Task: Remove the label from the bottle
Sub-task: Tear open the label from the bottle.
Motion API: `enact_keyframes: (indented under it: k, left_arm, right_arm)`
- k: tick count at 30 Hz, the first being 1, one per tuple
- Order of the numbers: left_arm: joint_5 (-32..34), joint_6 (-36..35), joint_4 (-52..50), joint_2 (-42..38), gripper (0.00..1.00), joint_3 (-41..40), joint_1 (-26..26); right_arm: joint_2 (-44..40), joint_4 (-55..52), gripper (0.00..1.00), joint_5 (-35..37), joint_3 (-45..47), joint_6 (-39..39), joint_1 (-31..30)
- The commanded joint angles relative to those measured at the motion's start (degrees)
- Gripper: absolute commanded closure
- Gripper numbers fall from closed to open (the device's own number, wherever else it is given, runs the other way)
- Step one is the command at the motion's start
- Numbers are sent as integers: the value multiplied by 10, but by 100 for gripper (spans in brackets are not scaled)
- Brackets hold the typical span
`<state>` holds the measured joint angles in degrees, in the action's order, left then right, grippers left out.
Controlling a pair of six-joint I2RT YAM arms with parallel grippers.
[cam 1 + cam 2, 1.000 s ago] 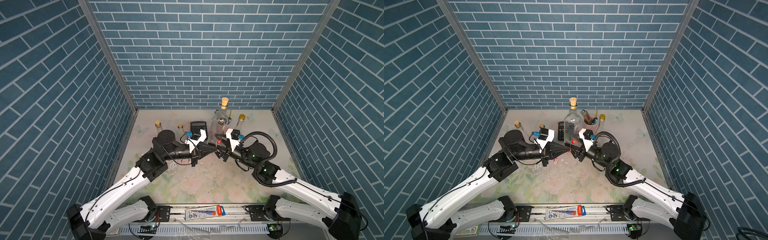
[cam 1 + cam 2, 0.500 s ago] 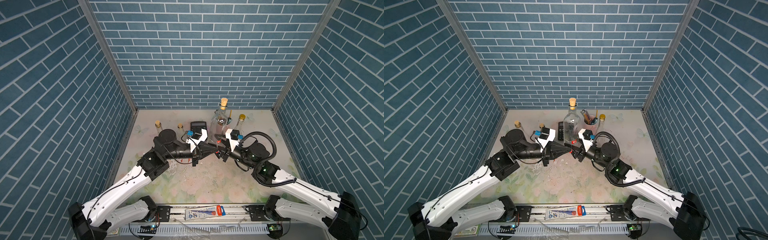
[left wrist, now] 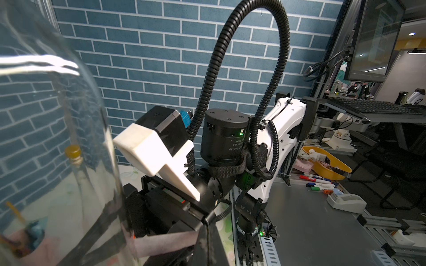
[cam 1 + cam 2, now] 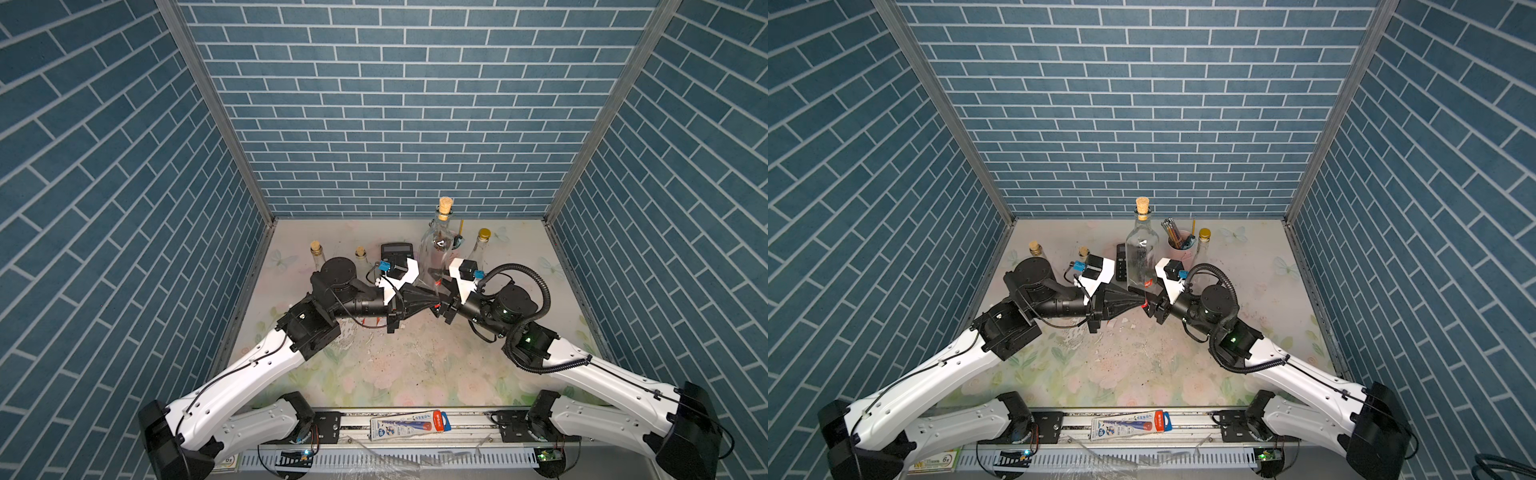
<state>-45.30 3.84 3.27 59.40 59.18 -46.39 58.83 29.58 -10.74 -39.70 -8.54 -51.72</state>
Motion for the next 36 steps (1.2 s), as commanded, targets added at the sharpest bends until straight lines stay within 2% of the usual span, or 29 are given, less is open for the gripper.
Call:
enact_keyframes:
  k: [1,36]
  left_arm:
    - [-29,-7,11,3,100,27,-11]
    - [-14,-9,36,33,100,55,-35]
  right_arm:
    - [2,35,100,20,-24,14,0]
    - [11,30,100,22,-19,8,0]
